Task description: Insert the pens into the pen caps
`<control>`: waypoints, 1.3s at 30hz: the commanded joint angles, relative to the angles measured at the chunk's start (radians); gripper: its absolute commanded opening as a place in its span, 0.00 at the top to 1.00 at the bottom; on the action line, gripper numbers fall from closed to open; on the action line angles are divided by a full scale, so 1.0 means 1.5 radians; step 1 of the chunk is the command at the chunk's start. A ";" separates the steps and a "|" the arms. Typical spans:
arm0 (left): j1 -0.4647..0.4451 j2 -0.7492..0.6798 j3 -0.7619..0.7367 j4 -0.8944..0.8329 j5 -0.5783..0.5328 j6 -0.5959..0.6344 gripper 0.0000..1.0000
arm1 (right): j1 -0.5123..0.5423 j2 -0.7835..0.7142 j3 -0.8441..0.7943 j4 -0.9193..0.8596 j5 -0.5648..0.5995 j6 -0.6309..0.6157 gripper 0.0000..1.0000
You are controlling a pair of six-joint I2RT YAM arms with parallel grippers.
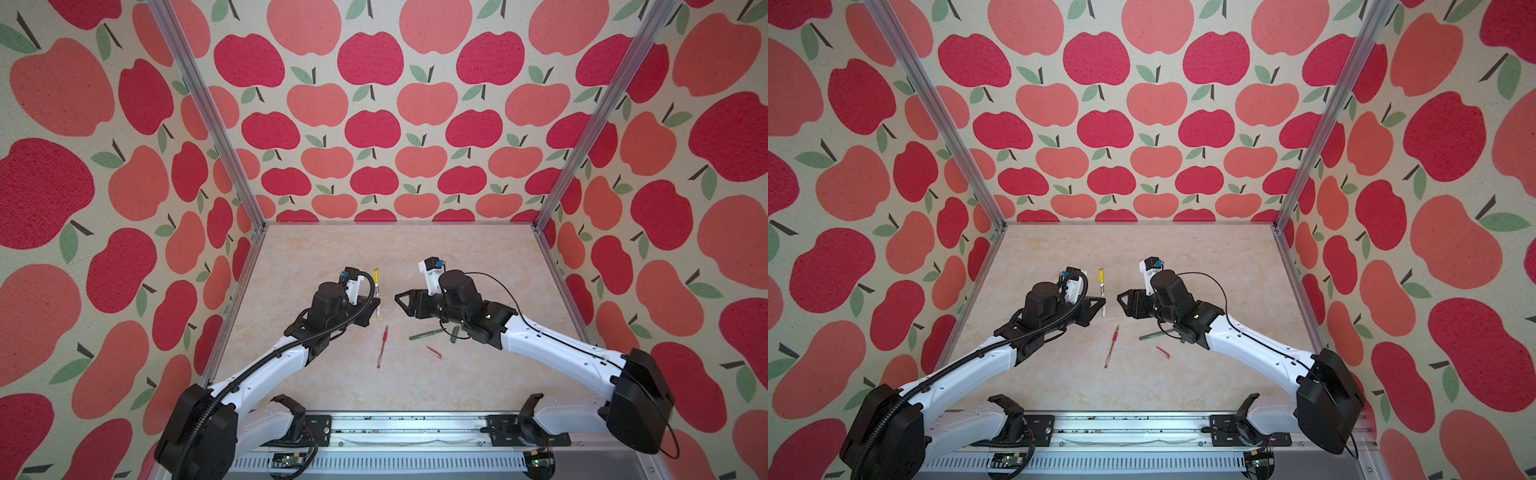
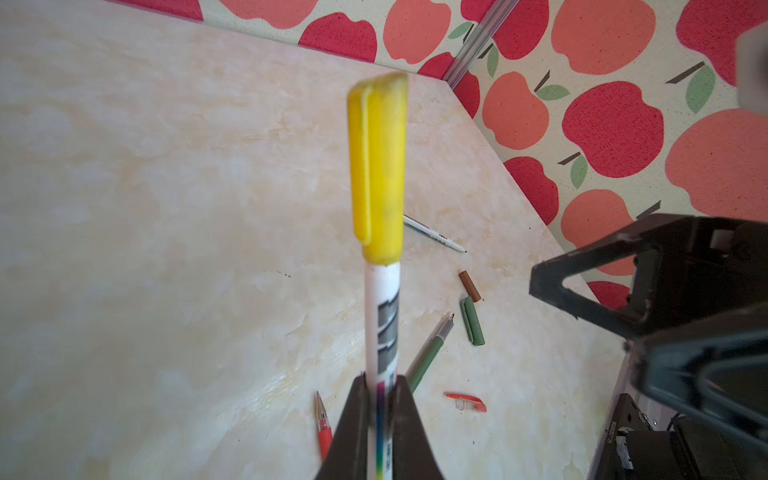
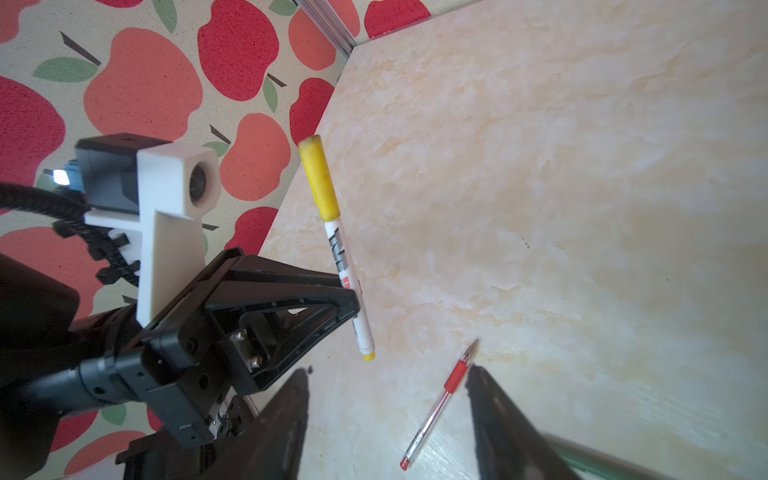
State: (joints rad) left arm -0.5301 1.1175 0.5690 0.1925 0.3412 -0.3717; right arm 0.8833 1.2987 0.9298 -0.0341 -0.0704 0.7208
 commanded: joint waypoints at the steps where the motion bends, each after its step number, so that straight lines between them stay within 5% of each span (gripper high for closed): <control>1: -0.031 -0.017 -0.031 0.078 -0.038 0.069 1.00 | -0.029 -0.038 0.026 -0.043 -0.040 0.034 0.17; 6: -0.065 -0.043 -0.076 0.165 -0.055 0.131 1.00 | -0.069 -0.072 0.049 -0.061 -0.089 0.081 0.02; 23: -0.107 -0.039 -0.156 0.341 -0.068 0.242 1.00 | -0.096 0.033 0.090 -0.038 -0.338 0.209 0.01; 29: -0.116 -0.029 -0.159 0.356 -0.078 0.247 1.00 | -0.105 0.049 0.061 0.084 -0.377 0.288 0.01; 39: -0.122 -0.024 -0.162 0.387 -0.100 0.247 1.00 | -0.108 0.057 0.030 0.099 -0.374 0.315 0.01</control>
State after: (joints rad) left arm -0.7059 1.0744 0.3389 0.7158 0.2131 -0.0231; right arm 0.7296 1.3746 1.0145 0.0814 -0.6159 1.1515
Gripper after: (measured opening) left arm 0.107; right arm 0.987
